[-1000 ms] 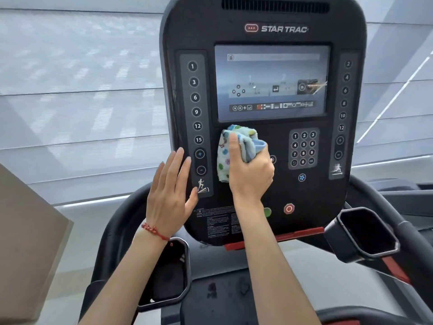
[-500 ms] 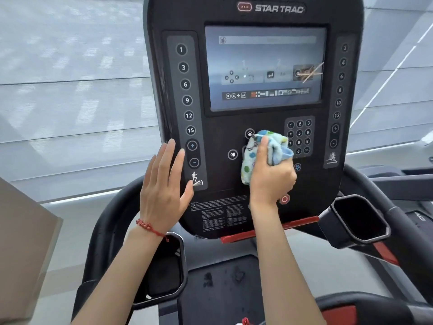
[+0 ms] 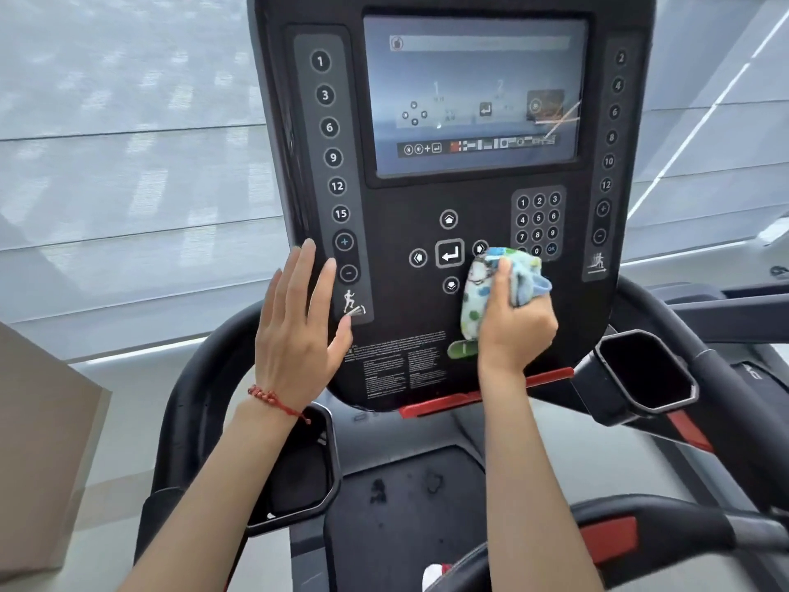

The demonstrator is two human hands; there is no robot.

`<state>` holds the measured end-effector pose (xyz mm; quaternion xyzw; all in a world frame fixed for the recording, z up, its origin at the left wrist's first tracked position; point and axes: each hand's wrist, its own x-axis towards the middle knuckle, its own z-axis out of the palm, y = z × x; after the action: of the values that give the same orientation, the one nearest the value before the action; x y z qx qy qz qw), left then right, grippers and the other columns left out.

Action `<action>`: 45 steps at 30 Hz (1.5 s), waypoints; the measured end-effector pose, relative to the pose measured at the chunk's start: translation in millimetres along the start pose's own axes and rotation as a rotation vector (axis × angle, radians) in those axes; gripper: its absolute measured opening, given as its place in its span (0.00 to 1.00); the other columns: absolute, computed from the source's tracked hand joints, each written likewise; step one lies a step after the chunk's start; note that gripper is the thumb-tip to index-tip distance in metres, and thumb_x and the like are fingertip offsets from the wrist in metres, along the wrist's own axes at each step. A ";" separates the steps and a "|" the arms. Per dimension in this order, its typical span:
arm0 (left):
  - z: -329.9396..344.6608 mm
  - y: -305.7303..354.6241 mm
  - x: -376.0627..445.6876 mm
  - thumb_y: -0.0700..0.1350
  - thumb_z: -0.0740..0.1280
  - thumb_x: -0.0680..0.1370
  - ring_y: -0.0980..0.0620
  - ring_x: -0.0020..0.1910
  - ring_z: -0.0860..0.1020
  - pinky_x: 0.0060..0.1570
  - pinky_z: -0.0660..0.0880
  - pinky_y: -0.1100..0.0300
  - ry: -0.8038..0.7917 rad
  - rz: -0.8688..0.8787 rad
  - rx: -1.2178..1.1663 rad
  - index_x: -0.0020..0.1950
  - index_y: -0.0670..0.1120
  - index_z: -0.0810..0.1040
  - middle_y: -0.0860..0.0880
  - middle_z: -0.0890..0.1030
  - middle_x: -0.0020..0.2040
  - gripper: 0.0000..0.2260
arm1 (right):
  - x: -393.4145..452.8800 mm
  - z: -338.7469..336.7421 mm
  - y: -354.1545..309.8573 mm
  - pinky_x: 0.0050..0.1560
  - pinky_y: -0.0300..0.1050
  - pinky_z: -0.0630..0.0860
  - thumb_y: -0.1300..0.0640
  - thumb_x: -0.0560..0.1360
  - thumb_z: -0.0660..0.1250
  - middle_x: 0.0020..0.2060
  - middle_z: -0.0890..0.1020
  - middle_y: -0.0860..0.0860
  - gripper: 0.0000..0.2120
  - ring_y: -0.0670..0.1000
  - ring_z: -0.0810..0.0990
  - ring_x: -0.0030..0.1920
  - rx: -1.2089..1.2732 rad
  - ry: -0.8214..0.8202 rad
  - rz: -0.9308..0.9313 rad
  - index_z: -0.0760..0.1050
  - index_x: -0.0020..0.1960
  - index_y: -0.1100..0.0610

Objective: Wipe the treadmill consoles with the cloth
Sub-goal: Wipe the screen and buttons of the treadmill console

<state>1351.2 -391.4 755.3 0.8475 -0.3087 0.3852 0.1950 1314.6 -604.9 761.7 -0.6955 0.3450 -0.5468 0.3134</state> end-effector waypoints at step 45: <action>30.5 67.9 15.2 0.43 0.63 0.76 0.38 0.71 0.62 0.71 0.56 0.43 -0.023 -0.017 0.204 0.68 0.37 0.69 0.36 0.67 0.70 0.22 | 31.4 -1.7 10.3 0.22 0.37 0.69 0.44 0.69 0.67 0.25 0.76 0.52 0.19 0.50 0.75 0.24 0.044 -0.158 -0.397 0.74 0.32 0.60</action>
<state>1329.5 -464.2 754.2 0.8699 -0.2629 0.4033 0.1075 1316.7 -636.7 770.8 -0.7834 0.1638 -0.5490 0.2408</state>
